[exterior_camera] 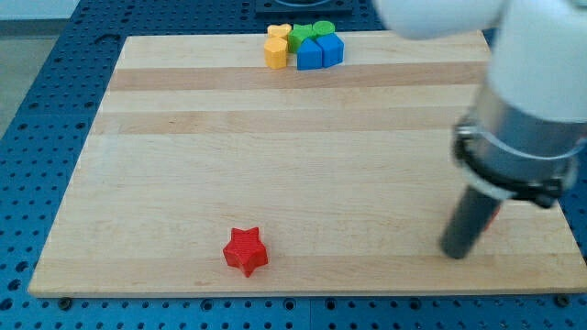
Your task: Push red circle below the blue triangle
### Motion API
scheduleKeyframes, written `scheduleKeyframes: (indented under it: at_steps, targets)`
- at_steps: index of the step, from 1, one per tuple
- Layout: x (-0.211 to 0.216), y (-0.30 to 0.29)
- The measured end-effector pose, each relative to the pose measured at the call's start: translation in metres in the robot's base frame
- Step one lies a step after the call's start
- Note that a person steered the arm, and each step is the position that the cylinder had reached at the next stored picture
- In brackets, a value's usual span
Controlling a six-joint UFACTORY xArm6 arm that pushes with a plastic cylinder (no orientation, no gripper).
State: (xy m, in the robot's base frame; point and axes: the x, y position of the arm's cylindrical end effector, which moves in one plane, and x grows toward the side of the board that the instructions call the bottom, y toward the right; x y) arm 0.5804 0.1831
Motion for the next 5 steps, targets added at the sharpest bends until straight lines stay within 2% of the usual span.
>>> scheduleKeyframes:
  at_steps: [1,3,4,5]
  targets:
    - [-0.021,0.033]
    - [-0.081,0.019]
    - [-0.085,0.022]
    - [-0.108,0.018]
